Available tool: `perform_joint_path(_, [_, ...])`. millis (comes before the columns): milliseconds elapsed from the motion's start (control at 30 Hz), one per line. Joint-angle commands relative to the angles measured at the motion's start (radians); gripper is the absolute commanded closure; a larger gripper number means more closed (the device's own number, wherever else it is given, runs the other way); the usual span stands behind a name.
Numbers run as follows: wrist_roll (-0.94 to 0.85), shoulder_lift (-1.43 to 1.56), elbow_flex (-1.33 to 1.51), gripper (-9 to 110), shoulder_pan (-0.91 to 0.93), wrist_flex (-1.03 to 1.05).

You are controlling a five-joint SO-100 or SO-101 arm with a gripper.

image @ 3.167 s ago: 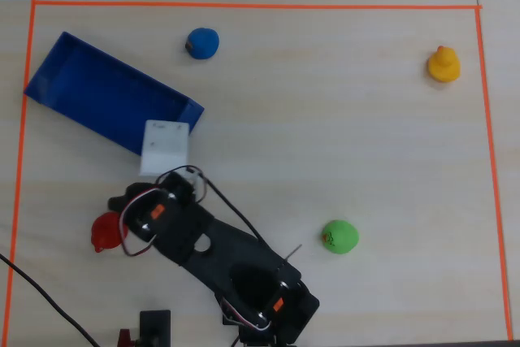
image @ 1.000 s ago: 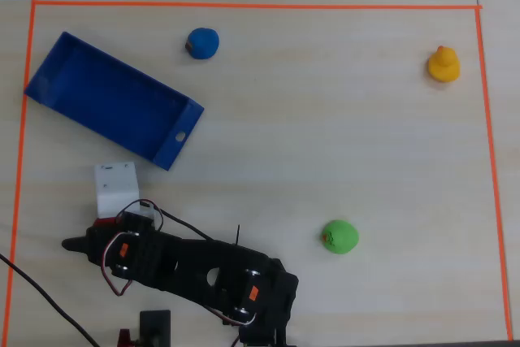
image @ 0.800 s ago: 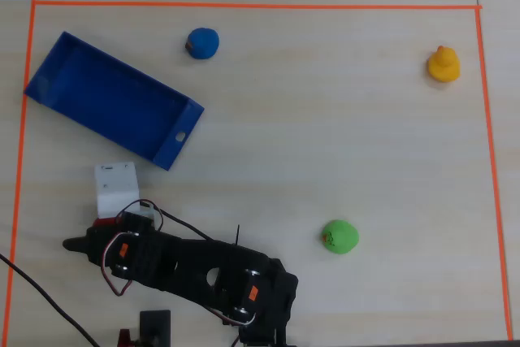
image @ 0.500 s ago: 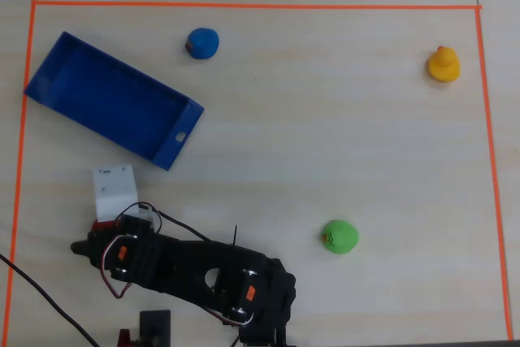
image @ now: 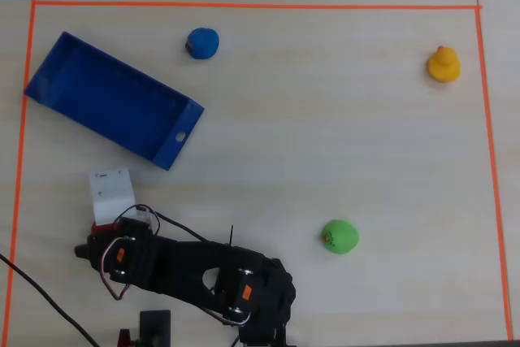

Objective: Grasp red duck and put it into box.

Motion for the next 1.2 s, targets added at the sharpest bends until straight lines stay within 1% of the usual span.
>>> perform_joint_path(0, [-0.028, 0.003, -0.055, 66, 0.031, -0.008])
perform_joint_path(233, [-0.041, -0.031, -0.087, 66, 0.043, -0.005])
perform_joint_path(333, [-0.044, -0.044, -0.087, 69, 0.043, -0.006])
perform_joint_path(367, [-0.044, -0.048, -0.087, 73, 0.044, -0.009])
perform_joint_path(400, [-0.044, -0.051, -0.087, 79, 0.048, -0.012])
perform_joint_path(433, [-0.041, -0.052, -0.087, 88, 0.051, -0.015])
perform_joint_path(467, [-0.035, -0.052, -0.087, 101, 0.055, -0.018])
perform_joint_path(667, [-0.015, -0.018, -0.089, 101, 0.077, 0.025])
perform_joint_path(833, [-0.012, 0.166, -0.158, 101, 0.138, 0.21])
perform_joint_path(933, [-0.028, 0.282, -0.245, 101, 0.224, 0.33])
perform_joint_path(1000, [-0.052, 0.337, -0.288, 101, 0.305, 0.374])
perform_joint_path(1167, [-0.092, 0.394, -0.334, 101, 0.465, 0.373])
